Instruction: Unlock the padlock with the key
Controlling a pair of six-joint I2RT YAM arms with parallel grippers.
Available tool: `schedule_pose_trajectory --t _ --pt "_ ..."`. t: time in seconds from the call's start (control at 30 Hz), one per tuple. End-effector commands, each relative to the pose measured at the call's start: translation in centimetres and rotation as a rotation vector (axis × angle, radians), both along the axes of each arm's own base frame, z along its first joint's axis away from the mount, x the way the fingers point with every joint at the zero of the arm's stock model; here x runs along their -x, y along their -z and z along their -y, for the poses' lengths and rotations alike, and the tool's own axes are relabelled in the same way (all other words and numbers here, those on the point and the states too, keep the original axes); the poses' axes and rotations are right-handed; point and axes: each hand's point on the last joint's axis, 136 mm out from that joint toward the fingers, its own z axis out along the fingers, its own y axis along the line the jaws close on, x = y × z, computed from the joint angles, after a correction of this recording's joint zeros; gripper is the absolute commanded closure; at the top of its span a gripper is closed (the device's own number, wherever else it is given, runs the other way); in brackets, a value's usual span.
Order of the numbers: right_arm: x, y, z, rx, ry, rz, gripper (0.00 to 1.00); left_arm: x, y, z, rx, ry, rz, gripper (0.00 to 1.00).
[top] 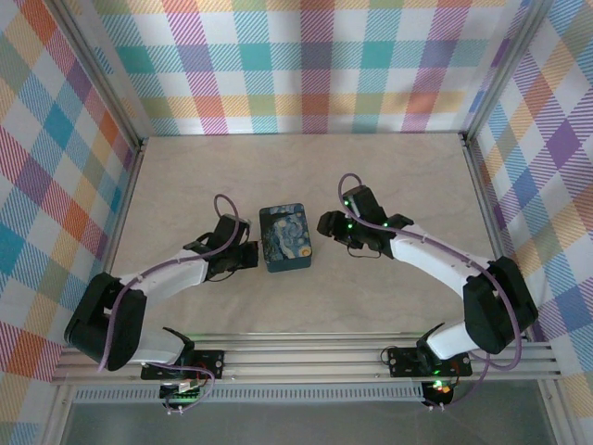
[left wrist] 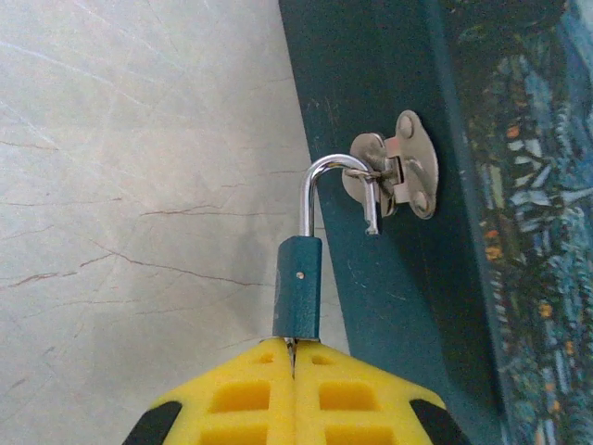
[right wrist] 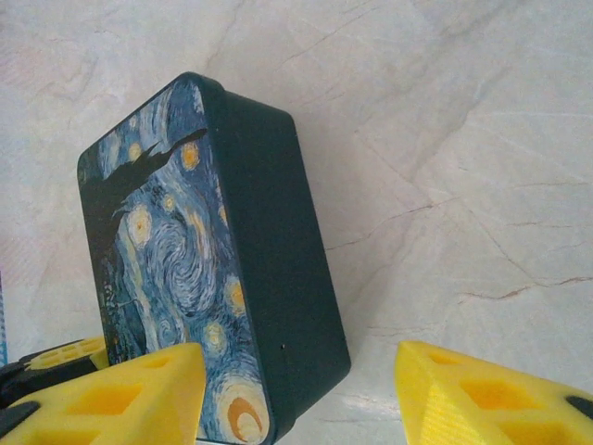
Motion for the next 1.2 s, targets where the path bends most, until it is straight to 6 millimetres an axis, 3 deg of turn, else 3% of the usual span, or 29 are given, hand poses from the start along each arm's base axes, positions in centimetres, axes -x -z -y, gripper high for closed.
schedule_pose_trajectory --t 0.0,0.33,0.67,1.0,1.17 --pt "0.8 1.2 -0.4 -0.01 -0.033 -0.036 0.45 -0.4 -1.1 0.1 0.019 0.013 0.045 1.0" --pt "1.2 1.6 -0.7 -0.037 -0.043 -0.058 0.46 -0.6 0.9 -0.7 -0.069 0.024 0.004 1.0" --pt "1.7 1.8 -0.5 -0.047 -0.037 -0.064 0.46 -2.3 -0.9 0.1 0.038 -0.075 0.072 1.0" --pt "1.8 1.8 -0.5 -0.053 -0.038 -0.066 0.46 -3.3 0.7 -0.2 -0.01 -0.106 0.046 1.0" --pt "1.9 1.6 -0.3 -0.051 -0.034 -0.06 0.46 -3.5 0.4 -0.1 0.003 -0.118 0.052 1.0"
